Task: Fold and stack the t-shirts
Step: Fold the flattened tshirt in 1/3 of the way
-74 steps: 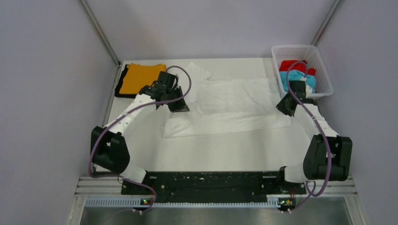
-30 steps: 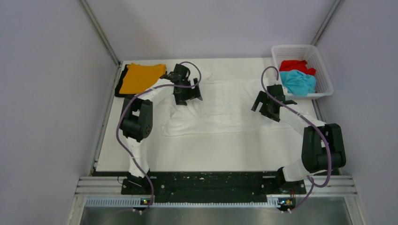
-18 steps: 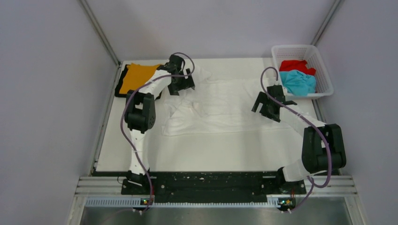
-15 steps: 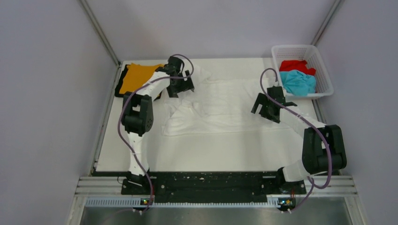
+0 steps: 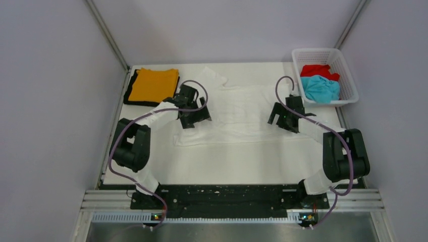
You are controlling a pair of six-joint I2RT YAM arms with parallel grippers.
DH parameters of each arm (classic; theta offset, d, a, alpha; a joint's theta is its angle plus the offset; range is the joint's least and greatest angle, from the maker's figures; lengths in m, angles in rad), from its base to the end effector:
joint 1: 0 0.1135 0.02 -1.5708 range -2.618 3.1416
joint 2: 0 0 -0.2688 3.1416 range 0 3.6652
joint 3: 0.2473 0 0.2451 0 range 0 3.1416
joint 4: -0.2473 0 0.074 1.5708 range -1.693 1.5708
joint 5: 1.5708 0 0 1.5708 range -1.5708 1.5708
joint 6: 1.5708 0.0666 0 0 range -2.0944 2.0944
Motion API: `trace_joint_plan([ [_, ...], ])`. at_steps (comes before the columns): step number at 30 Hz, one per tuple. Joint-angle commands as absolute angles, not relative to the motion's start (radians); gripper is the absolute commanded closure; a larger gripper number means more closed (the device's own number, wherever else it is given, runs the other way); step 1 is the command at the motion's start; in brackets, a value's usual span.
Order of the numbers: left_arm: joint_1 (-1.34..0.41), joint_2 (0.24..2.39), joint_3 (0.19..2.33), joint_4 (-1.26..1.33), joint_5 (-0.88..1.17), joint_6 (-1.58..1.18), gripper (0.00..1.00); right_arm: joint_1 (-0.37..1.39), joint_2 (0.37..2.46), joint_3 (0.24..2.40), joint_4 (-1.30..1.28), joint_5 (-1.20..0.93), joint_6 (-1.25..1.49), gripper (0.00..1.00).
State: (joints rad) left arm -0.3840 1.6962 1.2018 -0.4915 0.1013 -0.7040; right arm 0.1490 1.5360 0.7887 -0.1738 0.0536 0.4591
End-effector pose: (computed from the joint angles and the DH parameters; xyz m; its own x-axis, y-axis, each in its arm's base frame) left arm 0.3393 -0.1444 0.2033 -0.8640 -0.3454 -0.3663 -0.1768 0.8894 -0.4216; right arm 0.3078 0.0426 0.1528 -0.7574 0.3338 -0.5612 0.2448 0.9419 0.2298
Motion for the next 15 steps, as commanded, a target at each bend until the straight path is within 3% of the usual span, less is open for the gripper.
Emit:
trace_joint_plan([
  [1,-0.379,1.746,1.099,-0.444,0.056,-0.752,0.01,0.158,1.522,0.736,-0.224,0.120,0.507,0.01],
  [5,-0.380,1.734,1.029,-0.487,0.019,-0.752,0.01,0.158,1.492,0.691,-0.345,0.151,0.524,0.01],
  [15,-0.474,1.444,0.682,-0.551,-0.096,-0.936,0.01,0.157,1.214,0.534,-0.555,0.078,0.630,0.01],
])
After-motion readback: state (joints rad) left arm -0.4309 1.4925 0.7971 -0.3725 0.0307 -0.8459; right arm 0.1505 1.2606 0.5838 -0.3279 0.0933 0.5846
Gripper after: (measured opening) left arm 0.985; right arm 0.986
